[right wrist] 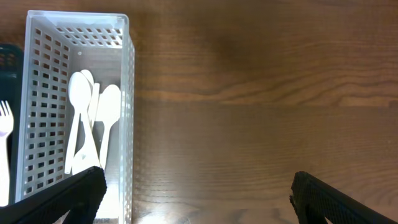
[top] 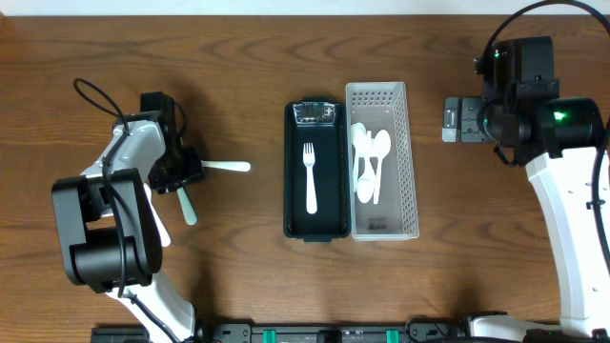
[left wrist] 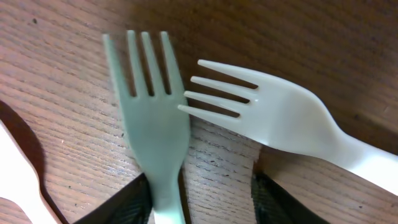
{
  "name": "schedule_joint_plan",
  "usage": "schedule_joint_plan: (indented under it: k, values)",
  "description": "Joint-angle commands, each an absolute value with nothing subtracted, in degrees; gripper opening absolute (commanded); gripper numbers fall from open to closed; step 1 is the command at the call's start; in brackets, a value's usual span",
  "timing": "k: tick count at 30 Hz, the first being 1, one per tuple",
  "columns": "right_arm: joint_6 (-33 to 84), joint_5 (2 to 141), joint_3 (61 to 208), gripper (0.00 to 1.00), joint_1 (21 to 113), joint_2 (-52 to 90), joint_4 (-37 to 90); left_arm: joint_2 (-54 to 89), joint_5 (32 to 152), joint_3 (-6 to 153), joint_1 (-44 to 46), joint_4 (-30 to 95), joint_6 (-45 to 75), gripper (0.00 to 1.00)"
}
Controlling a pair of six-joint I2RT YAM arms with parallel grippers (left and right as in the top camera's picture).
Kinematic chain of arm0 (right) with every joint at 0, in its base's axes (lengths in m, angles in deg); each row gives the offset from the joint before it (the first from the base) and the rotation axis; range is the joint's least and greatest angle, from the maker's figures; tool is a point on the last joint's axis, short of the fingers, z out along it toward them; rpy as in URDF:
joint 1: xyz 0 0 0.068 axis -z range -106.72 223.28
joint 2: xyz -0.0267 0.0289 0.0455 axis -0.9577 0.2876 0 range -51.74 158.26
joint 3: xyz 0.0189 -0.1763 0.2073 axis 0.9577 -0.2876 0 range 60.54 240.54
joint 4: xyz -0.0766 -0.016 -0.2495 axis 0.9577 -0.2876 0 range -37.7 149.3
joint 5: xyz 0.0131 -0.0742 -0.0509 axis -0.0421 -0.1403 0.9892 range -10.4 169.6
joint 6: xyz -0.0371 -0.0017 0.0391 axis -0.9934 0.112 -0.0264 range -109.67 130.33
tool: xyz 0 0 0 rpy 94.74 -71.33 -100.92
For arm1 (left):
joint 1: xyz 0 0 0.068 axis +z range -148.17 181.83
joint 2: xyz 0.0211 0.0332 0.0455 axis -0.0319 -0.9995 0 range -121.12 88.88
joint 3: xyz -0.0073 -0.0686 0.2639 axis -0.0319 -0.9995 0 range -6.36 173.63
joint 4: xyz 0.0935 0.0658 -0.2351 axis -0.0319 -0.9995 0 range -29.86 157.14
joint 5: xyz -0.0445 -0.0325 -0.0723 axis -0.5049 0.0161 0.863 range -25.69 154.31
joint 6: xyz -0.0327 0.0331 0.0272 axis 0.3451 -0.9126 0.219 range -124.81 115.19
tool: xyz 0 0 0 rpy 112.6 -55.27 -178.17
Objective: Pack container
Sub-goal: 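Grasp a second white fork with the left gripper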
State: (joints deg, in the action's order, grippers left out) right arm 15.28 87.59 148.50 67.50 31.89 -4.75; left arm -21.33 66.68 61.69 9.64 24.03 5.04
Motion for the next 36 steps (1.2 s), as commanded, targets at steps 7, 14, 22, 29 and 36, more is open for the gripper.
schedule_joint_plan:
  k: [7, 14, 22, 29, 36]
  values:
    - [14.5, 88.5, 148.3, 0.98, 68.0, 32.0, -4.8, -23.2, 65.4, 61.3, 9.9, 23.3, 4.6, 0.37]
    - [14.5, 88.5, 148.3, 0.99, 68.0, 32.0, -4.8, -23.2, 65.4, 61.3, 9.9, 22.7, 4.6, 0.29]
    - [14.5, 88.5, 148.3, 0.98, 68.0, 32.0, -4.8, -23.2, 65.4, 61.3, 9.9, 22.6, 4.6, 0.14]
    - [14.5, 88.5, 148.3, 0.99, 68.0, 32.0, -4.8, -23.2, 65.4, 61.3, 9.9, 22.6, 4.6, 0.06]
    - [14.2, 88.5, 148.3, 0.99, 68.0, 32.0, -4.9, -21.1, 65.2, 61.6, 9.9, 21.9, 4.6, 0.06]
